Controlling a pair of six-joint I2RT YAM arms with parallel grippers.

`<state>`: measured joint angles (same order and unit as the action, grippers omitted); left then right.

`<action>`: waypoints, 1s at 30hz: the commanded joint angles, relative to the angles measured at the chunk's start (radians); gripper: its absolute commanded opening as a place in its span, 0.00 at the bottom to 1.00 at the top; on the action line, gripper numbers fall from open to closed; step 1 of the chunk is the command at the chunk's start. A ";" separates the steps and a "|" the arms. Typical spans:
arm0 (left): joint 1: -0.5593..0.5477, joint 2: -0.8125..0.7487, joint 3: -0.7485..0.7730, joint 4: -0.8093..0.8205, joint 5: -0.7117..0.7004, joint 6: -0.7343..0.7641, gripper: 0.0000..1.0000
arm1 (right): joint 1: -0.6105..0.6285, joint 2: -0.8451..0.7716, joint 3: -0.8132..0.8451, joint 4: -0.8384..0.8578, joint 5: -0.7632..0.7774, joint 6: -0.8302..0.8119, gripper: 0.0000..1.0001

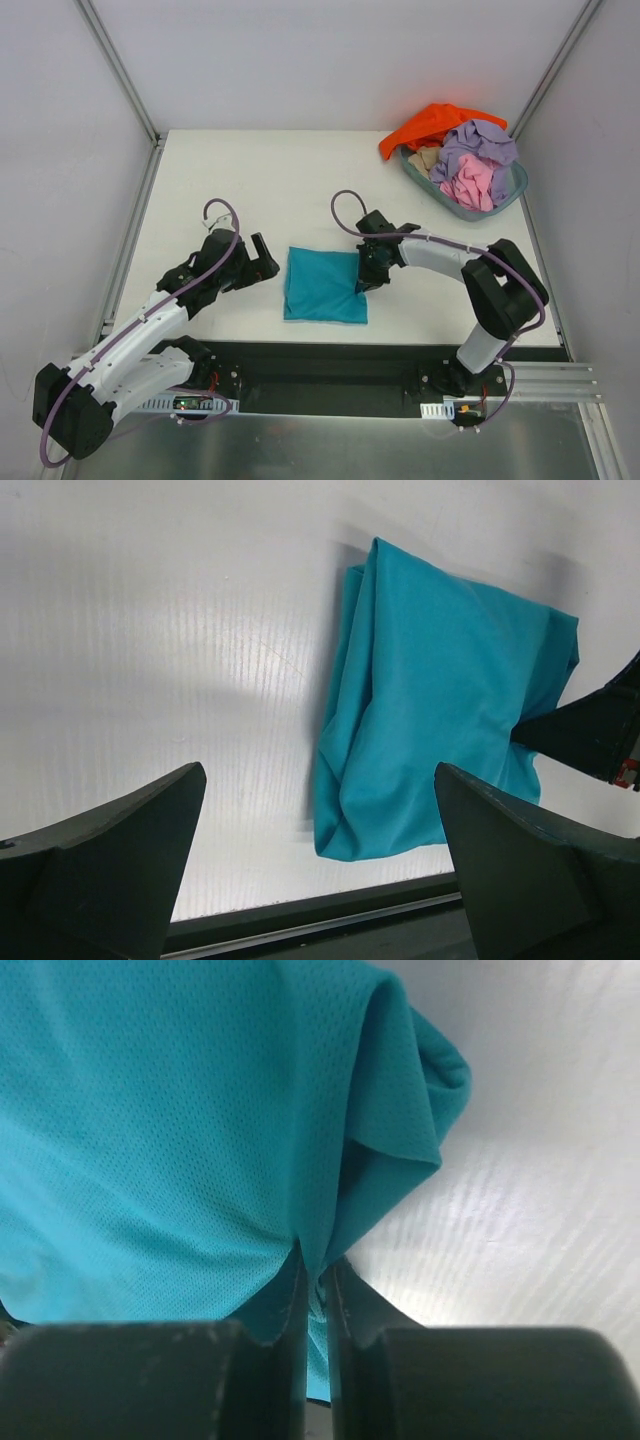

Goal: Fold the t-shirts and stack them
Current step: Put the neatly folded tshirt into the corner of the board with the right arm

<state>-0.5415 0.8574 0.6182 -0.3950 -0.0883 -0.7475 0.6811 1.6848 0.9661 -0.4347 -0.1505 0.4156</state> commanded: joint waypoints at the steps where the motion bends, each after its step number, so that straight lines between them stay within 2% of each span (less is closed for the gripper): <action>1: 0.018 -0.008 -0.011 -0.002 -0.010 -0.012 0.99 | -0.073 -0.006 0.026 -0.117 0.118 -0.119 0.07; 5: 0.028 0.008 0.003 -0.001 -0.011 0.016 0.99 | -0.199 -0.017 0.095 -0.237 0.270 -0.332 0.06; 7: 0.032 0.020 0.018 -0.001 -0.013 0.030 0.99 | -0.238 -0.013 0.117 -0.280 0.302 -0.478 0.06; 10: 0.041 0.045 0.043 -0.002 -0.033 0.042 0.99 | -0.323 0.012 0.158 -0.326 0.316 -0.593 0.06; 21: 0.156 0.143 0.130 -0.001 -0.021 0.085 0.99 | -0.643 0.072 0.243 -0.392 0.405 -0.738 0.10; 30: 0.192 0.190 0.192 -0.001 -0.010 0.119 0.99 | -0.842 0.065 0.250 -0.317 0.407 -0.842 0.11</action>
<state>-0.3645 1.0405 0.7612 -0.4019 -0.1055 -0.6651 -0.0982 1.7630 1.1912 -0.7704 0.2245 -0.3481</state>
